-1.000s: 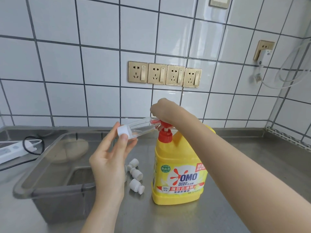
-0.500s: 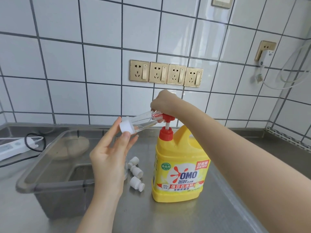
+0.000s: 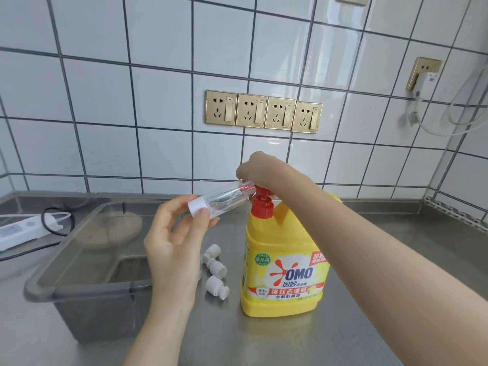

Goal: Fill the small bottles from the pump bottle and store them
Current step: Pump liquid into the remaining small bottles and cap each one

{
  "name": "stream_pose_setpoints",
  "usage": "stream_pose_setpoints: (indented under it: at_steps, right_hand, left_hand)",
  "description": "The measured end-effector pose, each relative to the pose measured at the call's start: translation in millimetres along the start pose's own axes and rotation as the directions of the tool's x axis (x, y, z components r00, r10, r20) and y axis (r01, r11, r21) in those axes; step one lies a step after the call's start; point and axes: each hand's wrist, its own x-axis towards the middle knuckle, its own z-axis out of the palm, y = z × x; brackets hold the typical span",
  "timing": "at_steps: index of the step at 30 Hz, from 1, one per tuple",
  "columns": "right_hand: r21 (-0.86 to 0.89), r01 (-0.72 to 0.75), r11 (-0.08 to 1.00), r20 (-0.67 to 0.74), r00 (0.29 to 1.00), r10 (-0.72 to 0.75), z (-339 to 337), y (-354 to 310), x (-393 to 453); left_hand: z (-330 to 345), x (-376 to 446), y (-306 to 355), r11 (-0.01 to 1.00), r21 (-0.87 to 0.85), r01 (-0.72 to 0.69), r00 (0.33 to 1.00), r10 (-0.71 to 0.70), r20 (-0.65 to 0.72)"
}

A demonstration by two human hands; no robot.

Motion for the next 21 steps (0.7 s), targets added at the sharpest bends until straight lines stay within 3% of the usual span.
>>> stream_pose_setpoints:
  at_steps: [7, 15, 21]
  right_hand:
    - [-0.044, -0.009, 0.999, -0.058, 0.998, 0.006, 5, -1, -5]
    - [-0.090, 0.153, 0.984, -0.201, 0.965, -0.169, -8, -12, -1]
    - [0.060, 0.163, 0.985, -0.137, 0.979, -0.153, -18, -13, 4]
  left_hand:
    - [1, -1, 1, 0.999, 0.039, -0.006, 1.000, 0.006, 0.007]
    - [2, 0, 9, 0.998, -0.057, 0.030, 0.999, -0.030, 0.013]
    - [4, -1, 11, 0.997, -0.072, 0.027, 0.999, -0.025, 0.030]
